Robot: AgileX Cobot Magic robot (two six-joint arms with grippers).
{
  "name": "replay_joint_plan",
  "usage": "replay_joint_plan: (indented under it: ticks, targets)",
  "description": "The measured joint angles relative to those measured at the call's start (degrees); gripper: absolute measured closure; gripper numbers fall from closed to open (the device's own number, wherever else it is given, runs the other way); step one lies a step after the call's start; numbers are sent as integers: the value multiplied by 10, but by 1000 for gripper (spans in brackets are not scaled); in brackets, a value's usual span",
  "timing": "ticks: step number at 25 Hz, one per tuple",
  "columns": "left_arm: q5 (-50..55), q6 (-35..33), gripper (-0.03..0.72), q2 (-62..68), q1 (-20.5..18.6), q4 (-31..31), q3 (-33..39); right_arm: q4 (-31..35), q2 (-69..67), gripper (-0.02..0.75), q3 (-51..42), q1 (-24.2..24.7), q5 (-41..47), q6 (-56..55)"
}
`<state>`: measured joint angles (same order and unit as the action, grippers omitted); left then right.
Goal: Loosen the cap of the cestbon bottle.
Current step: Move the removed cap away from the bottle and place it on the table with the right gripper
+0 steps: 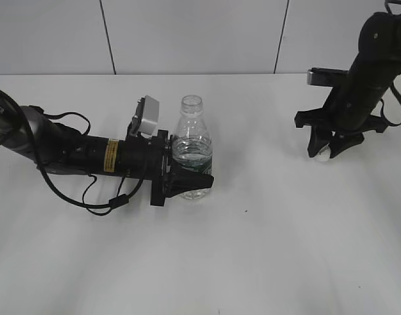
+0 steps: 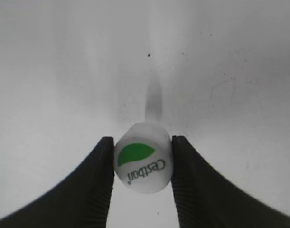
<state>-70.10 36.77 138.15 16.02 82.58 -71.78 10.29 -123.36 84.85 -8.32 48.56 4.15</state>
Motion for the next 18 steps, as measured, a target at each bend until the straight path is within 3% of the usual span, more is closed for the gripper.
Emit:
replay_joint_plan:
  ticks: [18]
  targets:
    - [0,0,283,0,0,0,0,-8,-6,454,0,0,-9,-1]
